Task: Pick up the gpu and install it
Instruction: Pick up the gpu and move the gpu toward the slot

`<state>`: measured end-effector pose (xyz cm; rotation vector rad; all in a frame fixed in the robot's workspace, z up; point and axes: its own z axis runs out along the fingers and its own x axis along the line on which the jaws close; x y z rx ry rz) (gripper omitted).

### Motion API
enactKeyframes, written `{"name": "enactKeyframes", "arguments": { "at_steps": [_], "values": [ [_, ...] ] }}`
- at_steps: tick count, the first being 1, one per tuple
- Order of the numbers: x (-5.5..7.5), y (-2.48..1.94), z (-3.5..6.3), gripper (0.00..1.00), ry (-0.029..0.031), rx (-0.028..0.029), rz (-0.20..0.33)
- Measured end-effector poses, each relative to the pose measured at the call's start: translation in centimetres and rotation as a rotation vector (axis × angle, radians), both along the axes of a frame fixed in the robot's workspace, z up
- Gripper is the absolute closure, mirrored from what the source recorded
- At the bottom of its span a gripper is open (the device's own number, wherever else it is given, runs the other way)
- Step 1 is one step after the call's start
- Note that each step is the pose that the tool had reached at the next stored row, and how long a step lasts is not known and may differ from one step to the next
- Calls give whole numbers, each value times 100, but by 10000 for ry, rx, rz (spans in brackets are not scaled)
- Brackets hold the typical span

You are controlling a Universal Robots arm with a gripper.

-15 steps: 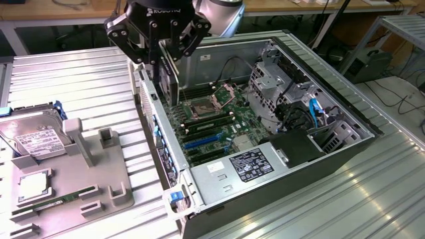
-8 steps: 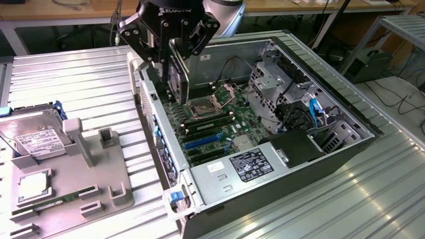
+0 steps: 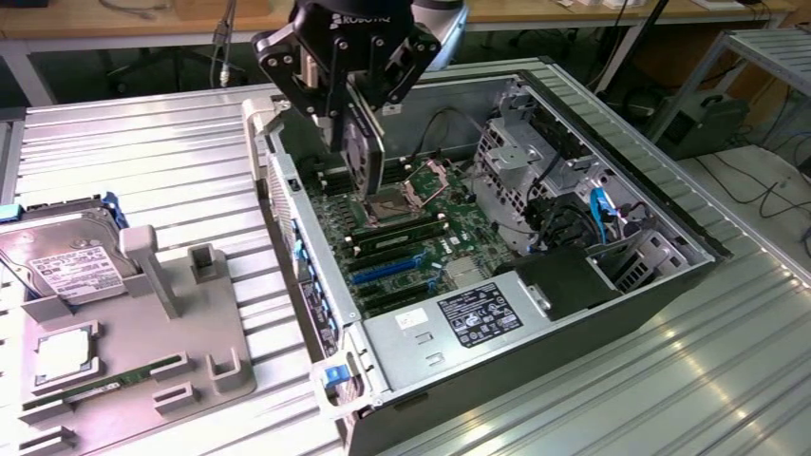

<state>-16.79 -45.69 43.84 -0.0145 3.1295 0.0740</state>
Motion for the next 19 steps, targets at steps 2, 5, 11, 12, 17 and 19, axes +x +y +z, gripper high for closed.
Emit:
{"name": "enactKeyframes", "arguments": {
  "at_steps": [2,5,11,12,17,19],
  "values": [
    [42,0,-1,71,0,0,-1],
    [118,0,-2,71,0,0,-1],
    [295,0,-4,71,0,0,-1],
    [324,0,-4,71,0,0,-1],
    [466,0,-5,71,0,0,-1],
    [518,0,-6,71,1,0,0]
  ]
}}
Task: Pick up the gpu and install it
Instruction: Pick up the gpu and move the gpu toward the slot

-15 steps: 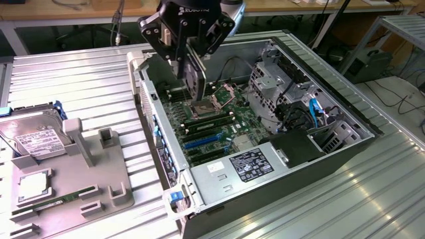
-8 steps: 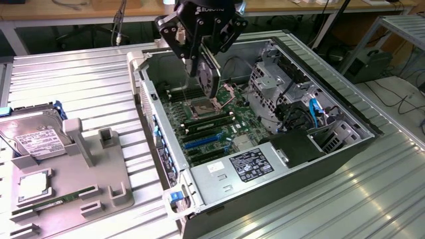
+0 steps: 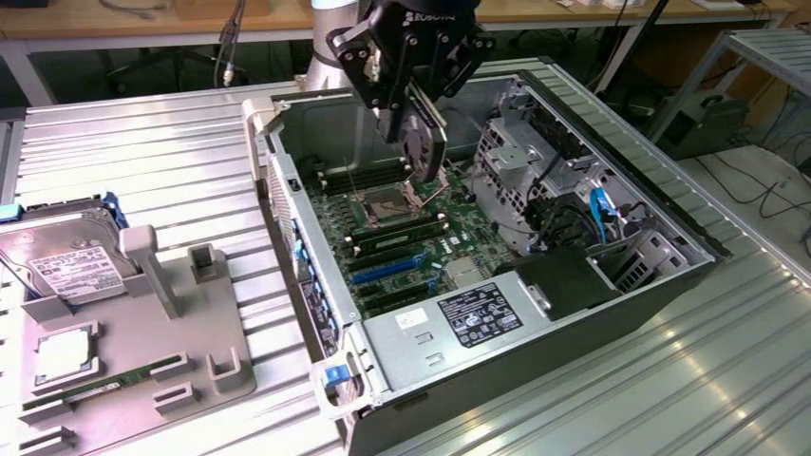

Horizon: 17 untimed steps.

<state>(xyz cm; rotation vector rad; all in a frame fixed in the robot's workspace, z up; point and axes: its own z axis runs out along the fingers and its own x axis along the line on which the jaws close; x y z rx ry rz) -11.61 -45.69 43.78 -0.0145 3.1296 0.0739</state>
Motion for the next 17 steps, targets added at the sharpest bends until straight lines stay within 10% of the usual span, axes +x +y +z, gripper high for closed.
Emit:
{"name": "enactKeyframes", "arguments": {
  "at_steps": [17],
  "values": [
    [453,3,-18,71,-1,0,0]
  ]
}}
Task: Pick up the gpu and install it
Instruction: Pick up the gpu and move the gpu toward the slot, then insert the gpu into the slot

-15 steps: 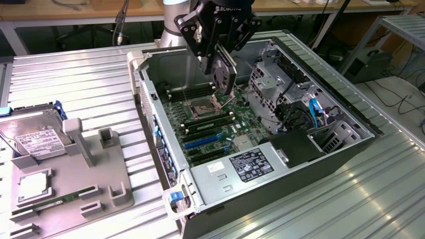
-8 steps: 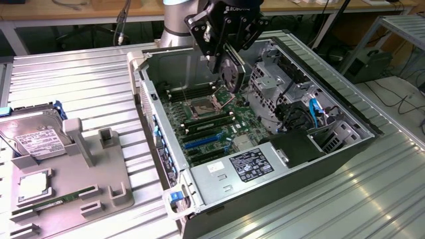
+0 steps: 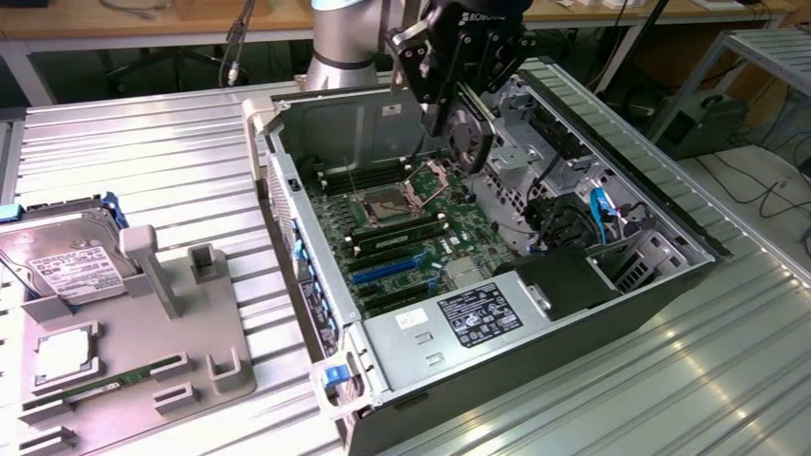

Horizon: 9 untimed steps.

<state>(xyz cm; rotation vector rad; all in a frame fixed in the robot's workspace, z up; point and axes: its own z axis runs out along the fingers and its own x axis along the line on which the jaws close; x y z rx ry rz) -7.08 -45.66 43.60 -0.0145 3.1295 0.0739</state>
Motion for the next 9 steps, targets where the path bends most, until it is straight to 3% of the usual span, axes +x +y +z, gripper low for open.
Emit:
{"name": "enactKeyframes", "arguments": {
  "at_steps": [9],
  "values": [
    [0,1,0,71,-1,0,-1]
  ]
}}
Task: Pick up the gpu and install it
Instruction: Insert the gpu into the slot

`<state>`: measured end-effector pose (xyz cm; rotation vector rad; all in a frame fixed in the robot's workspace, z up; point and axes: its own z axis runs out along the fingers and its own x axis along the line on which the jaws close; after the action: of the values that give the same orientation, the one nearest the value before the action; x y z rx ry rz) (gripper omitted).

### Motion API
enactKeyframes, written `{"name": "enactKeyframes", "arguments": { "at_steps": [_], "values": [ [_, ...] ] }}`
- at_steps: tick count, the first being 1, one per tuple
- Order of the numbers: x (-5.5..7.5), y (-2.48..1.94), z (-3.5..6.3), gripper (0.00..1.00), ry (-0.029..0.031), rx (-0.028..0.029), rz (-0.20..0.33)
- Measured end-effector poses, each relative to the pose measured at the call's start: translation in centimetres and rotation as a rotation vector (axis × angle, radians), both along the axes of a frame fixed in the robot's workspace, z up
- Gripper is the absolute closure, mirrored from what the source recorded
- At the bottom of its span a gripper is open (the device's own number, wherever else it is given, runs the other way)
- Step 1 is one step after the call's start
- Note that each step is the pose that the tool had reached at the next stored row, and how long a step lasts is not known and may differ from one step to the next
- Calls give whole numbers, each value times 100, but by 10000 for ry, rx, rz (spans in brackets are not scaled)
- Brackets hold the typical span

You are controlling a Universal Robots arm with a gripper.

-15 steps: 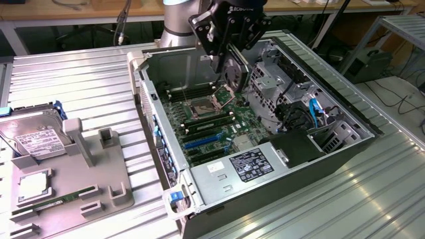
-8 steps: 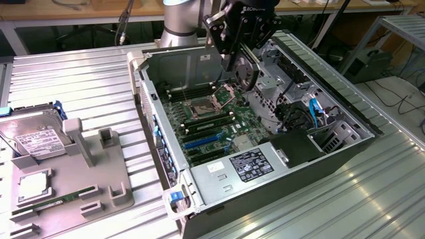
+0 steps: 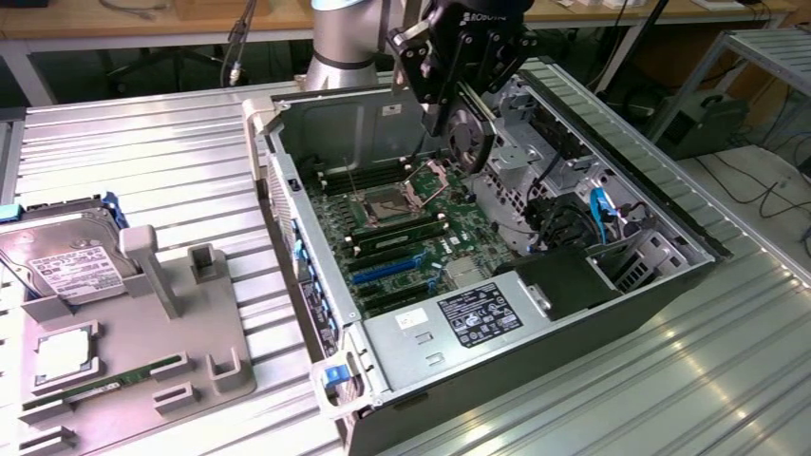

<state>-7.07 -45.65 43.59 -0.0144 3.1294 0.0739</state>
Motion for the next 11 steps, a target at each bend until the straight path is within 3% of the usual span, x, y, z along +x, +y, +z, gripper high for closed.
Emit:
{"name": "enactKeyframes", "arguments": {
  "at_steps": [7,11],
  "values": [
    [0,-1,0,71,0,1,27],
    [0,-1,0,71,0,0,313]
  ]
}}
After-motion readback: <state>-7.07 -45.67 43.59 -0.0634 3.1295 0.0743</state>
